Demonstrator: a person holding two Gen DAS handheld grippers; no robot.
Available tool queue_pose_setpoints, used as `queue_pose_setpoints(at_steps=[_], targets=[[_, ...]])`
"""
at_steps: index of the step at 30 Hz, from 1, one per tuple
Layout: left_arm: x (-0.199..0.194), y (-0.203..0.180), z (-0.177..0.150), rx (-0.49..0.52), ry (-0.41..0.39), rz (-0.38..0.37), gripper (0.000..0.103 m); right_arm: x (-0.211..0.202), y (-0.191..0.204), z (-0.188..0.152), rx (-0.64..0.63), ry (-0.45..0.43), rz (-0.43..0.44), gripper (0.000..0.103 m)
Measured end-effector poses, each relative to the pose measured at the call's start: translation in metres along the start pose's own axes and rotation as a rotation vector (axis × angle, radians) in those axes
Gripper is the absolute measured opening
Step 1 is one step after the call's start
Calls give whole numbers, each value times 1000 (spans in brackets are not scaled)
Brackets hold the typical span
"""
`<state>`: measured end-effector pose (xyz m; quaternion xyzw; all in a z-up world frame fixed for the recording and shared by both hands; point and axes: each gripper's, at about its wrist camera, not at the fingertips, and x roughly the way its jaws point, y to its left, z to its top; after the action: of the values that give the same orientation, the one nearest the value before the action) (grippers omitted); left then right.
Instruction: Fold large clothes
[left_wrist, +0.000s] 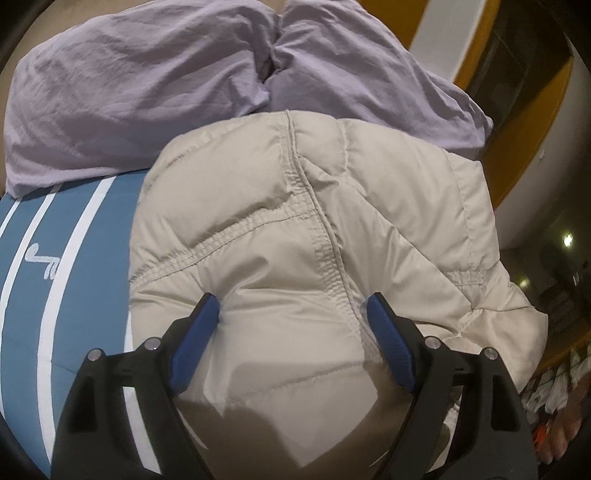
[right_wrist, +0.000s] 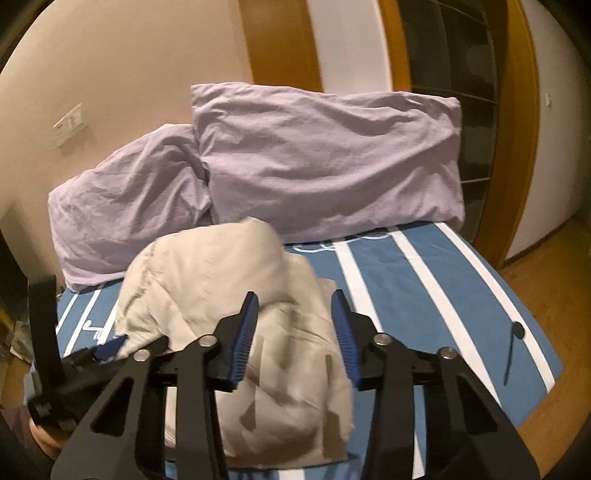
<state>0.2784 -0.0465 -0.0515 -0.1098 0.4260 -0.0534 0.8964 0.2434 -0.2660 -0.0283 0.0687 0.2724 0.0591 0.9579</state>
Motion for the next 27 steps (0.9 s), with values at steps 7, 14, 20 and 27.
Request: queue_pose_setpoints(at_steps=[7,14,20,27], targets=[[2,-3,-3,27,7,-22,81,32,24,5,-22,34,28,37],[1,0,-1,33,9,-41,82,57,35,3,-84,33,-24,37],[-10,4,5,23,1,-77,82,83,23,-11,-86,82,-60,37],[-15,10,23,-10,-13,-100,82,98,10,-23,-57,112,-61,37]])
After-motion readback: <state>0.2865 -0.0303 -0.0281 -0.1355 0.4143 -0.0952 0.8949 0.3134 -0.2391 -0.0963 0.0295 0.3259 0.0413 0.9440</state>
